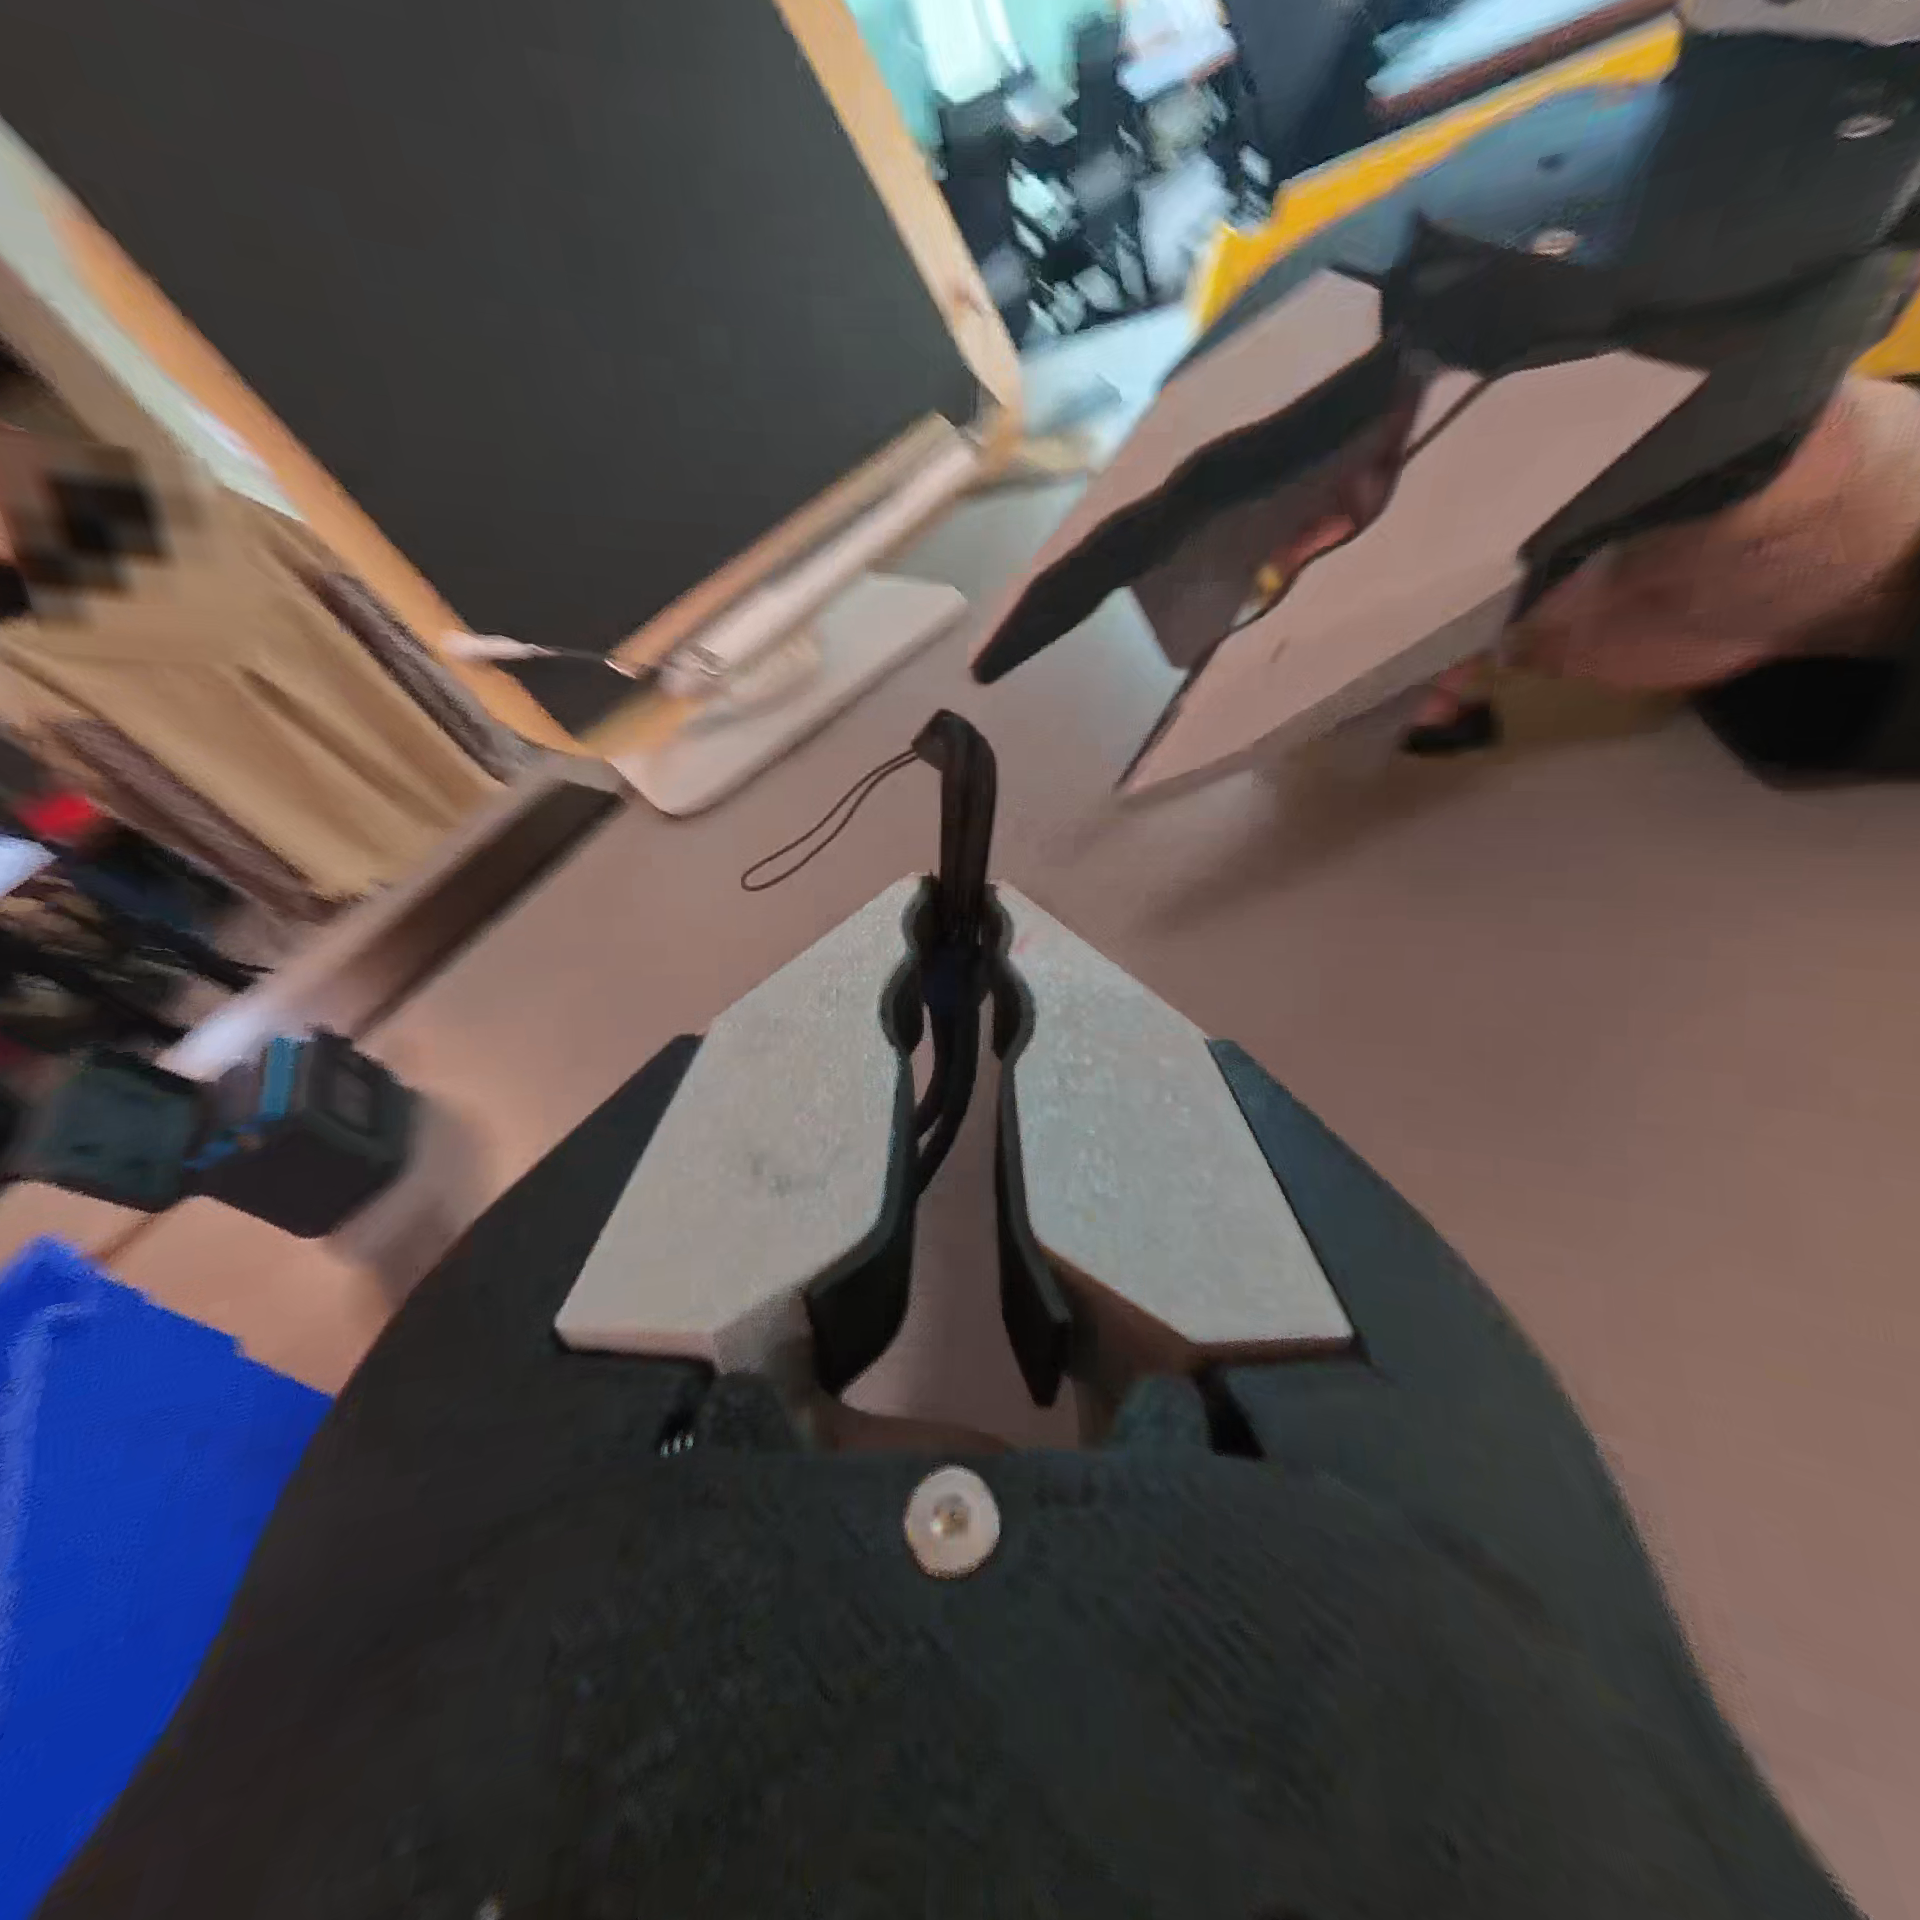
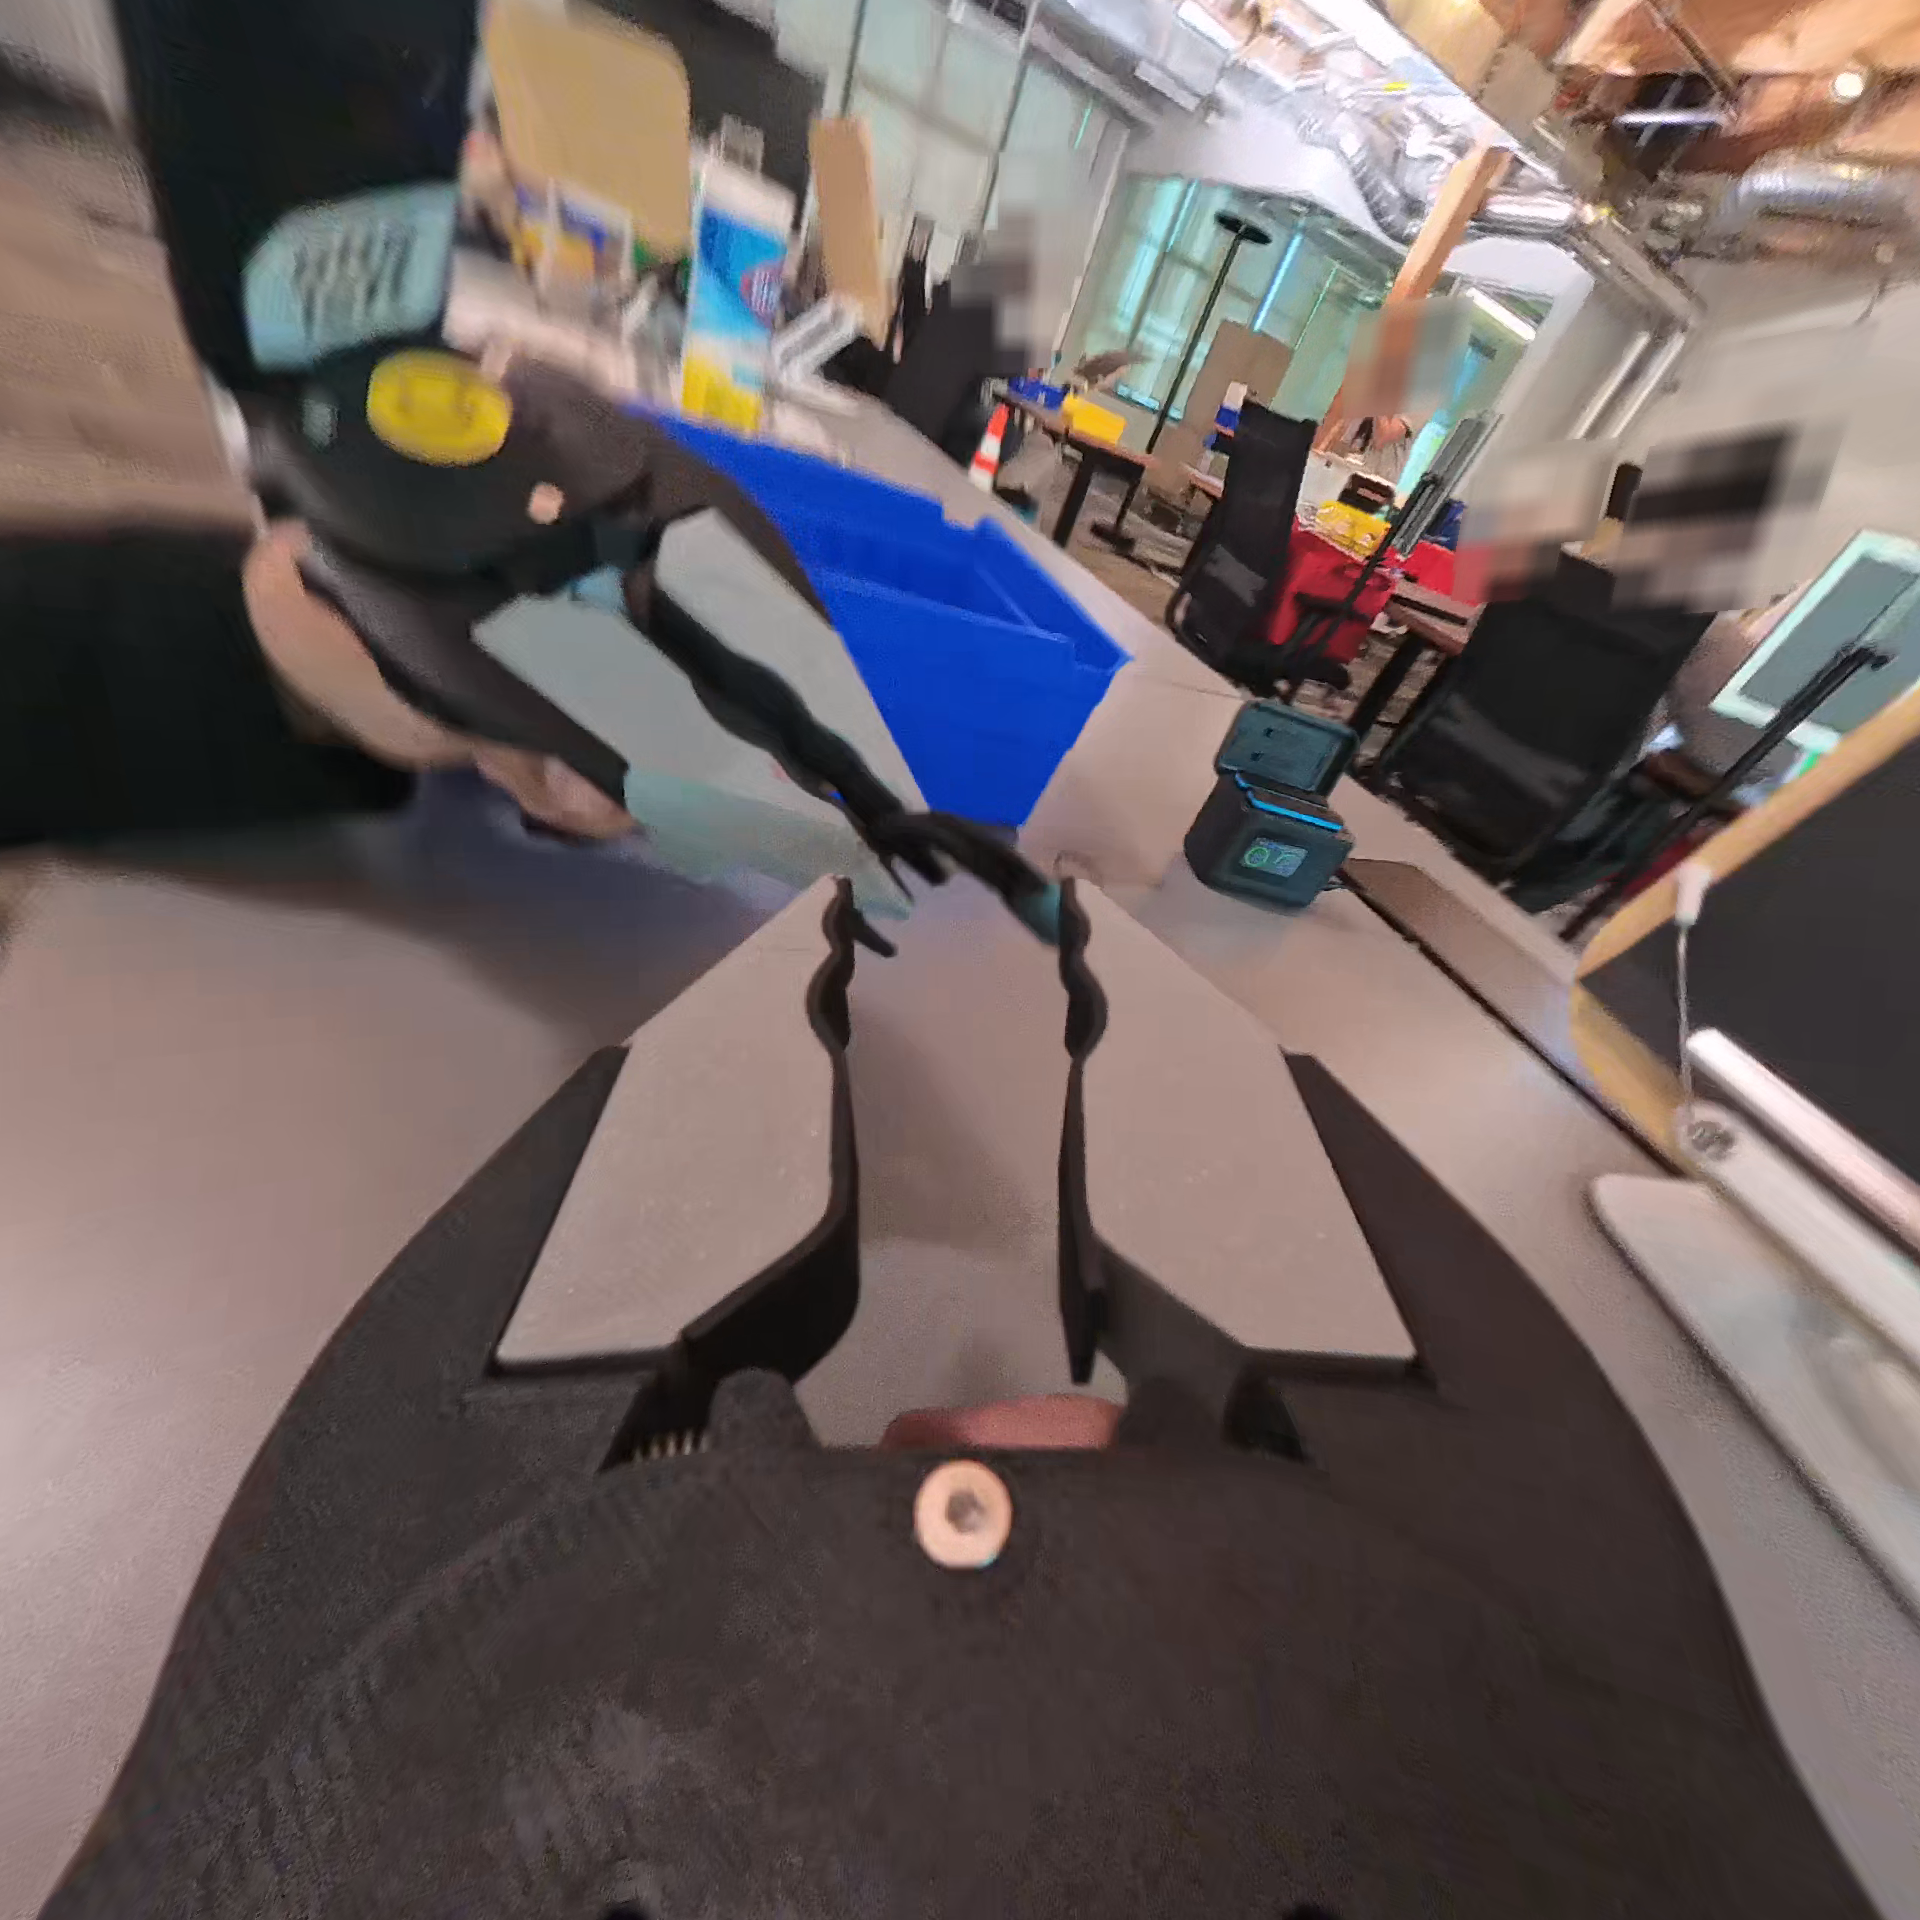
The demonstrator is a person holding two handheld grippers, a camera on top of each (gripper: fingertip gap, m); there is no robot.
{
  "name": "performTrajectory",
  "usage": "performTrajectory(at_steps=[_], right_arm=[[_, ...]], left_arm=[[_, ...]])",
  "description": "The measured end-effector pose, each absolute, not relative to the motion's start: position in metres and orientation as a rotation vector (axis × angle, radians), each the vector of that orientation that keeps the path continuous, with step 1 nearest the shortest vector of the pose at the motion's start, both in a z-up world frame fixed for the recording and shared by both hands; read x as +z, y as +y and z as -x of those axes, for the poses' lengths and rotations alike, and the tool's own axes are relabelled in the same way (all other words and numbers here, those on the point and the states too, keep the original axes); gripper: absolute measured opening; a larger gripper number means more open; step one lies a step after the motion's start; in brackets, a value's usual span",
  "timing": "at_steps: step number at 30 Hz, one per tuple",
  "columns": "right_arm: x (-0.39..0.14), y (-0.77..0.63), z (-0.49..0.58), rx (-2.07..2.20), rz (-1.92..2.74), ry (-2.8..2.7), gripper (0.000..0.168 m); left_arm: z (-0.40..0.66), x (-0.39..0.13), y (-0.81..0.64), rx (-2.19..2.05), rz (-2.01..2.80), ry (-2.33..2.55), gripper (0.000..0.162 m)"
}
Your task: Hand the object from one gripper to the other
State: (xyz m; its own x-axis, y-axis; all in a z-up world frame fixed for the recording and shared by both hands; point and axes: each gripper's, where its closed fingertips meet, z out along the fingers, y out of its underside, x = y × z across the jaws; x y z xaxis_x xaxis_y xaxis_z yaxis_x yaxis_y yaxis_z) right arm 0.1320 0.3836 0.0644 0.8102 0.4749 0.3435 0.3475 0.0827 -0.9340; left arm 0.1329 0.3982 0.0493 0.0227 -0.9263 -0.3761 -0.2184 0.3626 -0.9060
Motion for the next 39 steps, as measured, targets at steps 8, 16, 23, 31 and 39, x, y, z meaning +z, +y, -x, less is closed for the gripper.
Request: performTrajectory(at_steps=[8,16,23,31,39], right_arm=[[0.108,0.36,-0.142,1.055,1.413,-0.308,0.038],[0.106,0.362,-0.121,1.205,1.395,-0.298,0.03],[0.089,0.379,-0.143,0.743,1.514,-0.346,0.003],[0.101,0.373,-0.148,-0.184,1.365,-0.643,0.003],[0.097,0.351,-0.095,-0.633,1.102,-0.96,0.003]], left_arm=[[-0.117,0.111,0.39,-0.492,0.748,1.151,0.005],[-0.144,0.081,0.356,-0.395,0.661,1.313,0.006],[-0.151,0.053,0.377,-0.468,0.954,1.381,0.024],[-0.145,0.031,0.363,-1.153,1.46,1.468,0.029],[-0.133,0.061,0.361,-2.073,1.643,1.126,0.029]])
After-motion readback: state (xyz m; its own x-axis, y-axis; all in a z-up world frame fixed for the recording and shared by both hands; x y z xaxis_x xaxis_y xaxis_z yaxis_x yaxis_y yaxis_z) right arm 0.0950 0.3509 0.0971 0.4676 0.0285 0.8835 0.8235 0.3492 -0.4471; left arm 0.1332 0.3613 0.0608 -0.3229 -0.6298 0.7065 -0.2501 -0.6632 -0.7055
